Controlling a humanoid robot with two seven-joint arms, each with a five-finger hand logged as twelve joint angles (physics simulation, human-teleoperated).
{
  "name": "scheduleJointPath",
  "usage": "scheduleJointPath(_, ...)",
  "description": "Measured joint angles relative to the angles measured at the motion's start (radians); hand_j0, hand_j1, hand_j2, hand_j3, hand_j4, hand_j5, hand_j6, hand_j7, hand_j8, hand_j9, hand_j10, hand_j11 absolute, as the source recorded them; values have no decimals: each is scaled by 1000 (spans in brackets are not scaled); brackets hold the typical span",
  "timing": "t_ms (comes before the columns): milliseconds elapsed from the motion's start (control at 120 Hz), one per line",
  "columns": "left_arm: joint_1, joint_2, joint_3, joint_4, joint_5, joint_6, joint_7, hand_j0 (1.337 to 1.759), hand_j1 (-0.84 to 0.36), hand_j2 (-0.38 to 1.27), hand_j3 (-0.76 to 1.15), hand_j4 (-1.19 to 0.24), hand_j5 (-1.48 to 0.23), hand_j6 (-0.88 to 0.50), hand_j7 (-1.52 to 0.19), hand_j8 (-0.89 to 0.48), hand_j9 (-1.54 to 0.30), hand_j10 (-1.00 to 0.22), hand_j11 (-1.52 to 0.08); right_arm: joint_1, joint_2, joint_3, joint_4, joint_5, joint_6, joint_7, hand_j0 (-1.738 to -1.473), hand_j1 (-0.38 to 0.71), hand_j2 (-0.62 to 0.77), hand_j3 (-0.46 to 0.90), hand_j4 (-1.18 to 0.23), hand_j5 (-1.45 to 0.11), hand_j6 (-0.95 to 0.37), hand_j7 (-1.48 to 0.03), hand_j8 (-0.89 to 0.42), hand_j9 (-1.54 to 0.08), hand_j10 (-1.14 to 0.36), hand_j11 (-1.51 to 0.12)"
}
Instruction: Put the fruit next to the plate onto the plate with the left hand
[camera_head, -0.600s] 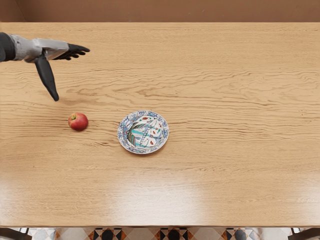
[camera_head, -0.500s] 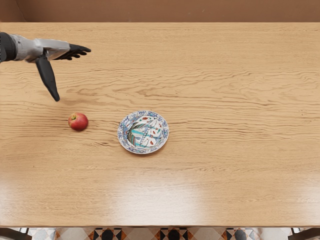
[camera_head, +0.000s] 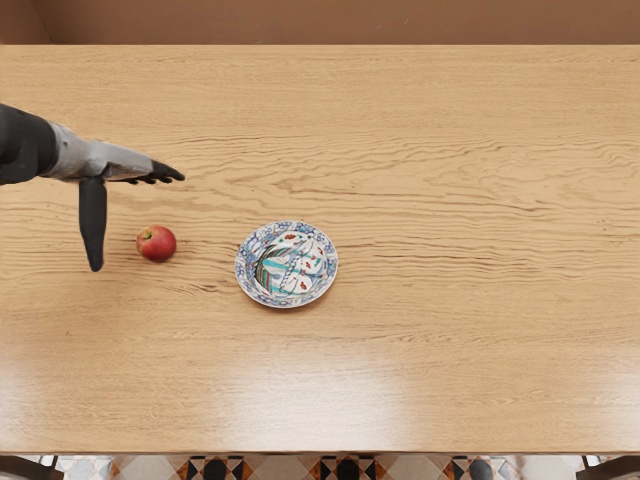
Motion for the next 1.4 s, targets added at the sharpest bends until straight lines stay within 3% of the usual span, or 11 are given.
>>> scheduleJointPath(92, 47, -13, 6, -60, 145, 20, 4, 1658, 348, 1, 0, -6, -2, -7, -2, -6, -2, -5, -2, 1, 0, 0, 0, 0, 0, 0, -1658, -329, -4, 0, -16, -22, -16, -22, -16, -22, -17, -22)
scheduleJointPath(250, 51, -48, 26, -91, 270, 113, 6, 1658, 348, 1, 0, -6, -3, -8, -3, -7, -3, -6, -2, 2, 0, 1, 0, 0, 0, 0, -1658, -329, -4, 0, -16, -22, -16, -22, -16, -22, -16, -22)
scheduleJointPath(592, 53, -105, 84, -78, 324, 196, 7, 1658, 341, 3, 0, -12, -10, -13, -10, -13, -10, -11, -10, -1, 0, 2, -10, 1, 0, 0, -1658, -329, -4, 0, -16, -22, -16, -22, -16, -22, -17, -22)
scheduleJointPath(817, 55, -114, 125, -71, 372, 250, 7, 1658, 267, 15, 0, -74, -91, -75, -90, -75, -90, -73, -90, -1, 0, 2, -10, 1, 0, 0, -1658, -329, -4, 0, -16, -22, -16, -22, -16, -22, -17, -22)
scheduleJointPath(883, 110, -119, 127, -71, 385, 289, 7, 1658, 249, 19, 0, -89, -111, -91, -111, -90, -111, -89, -110, -1, 0, 2, -10, 1, 0, 0, -1658, -329, -4, 0, -17, -22, -16, -22, -16, -22, -17, -22)
scheduleJointPath(1400, 155, -163, 151, -20, 477, 356, 7, 1658, 135, 39, 0, -185, -235, -187, -235, -186, -235, -185, -234, -1, 0, 2, -11, 2, 0, 0, -1658, -329, -4, 0, -17, -22, -16, -22, -16, -22, -17, -22)
